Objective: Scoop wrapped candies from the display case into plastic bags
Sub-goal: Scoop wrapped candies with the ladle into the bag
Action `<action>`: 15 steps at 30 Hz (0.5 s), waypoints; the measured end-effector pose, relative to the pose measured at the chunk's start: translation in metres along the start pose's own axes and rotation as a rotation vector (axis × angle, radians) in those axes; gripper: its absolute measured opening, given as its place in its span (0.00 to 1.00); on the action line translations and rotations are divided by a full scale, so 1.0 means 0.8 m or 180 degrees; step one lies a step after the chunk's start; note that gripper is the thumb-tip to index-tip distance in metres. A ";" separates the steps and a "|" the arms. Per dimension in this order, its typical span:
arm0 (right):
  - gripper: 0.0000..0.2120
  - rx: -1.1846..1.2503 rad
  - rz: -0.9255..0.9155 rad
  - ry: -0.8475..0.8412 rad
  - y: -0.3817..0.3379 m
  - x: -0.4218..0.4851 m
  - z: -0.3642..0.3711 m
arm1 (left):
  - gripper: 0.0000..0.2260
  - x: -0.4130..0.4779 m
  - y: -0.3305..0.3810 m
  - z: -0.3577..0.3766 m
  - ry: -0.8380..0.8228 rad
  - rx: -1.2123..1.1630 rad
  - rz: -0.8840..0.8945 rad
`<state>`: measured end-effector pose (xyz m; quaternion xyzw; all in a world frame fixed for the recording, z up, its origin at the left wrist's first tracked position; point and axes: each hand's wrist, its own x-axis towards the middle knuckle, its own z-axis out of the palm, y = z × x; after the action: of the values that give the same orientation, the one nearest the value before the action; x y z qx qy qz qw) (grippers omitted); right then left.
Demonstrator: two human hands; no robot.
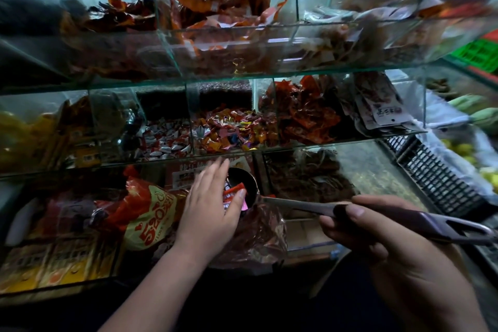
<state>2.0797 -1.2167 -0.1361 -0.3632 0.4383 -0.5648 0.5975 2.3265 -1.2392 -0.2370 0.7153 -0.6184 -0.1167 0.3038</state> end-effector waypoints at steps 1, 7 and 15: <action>0.05 0.0075 0.0038 0.0022 -0.001 0.003 0.001 | 0.31 0.006 0.002 -0.003 0.0055 -0.0102 0.0034; 0.05 0.0661 0.0356 0.0254 0.015 0.040 0.013 | 0.34 0.036 0.003 -0.022 0.0564 -0.1093 -0.0174; 0.03 0.0436 -0.0461 -0.0037 0.067 0.158 0.105 | 0.27 0.036 -0.021 -0.022 0.0348 -0.1446 -0.0679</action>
<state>2.1747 -1.3425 -0.1705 -0.3555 0.3678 -0.6330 0.5810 2.3561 -1.2608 -0.2270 0.6951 -0.4801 -0.2452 0.4756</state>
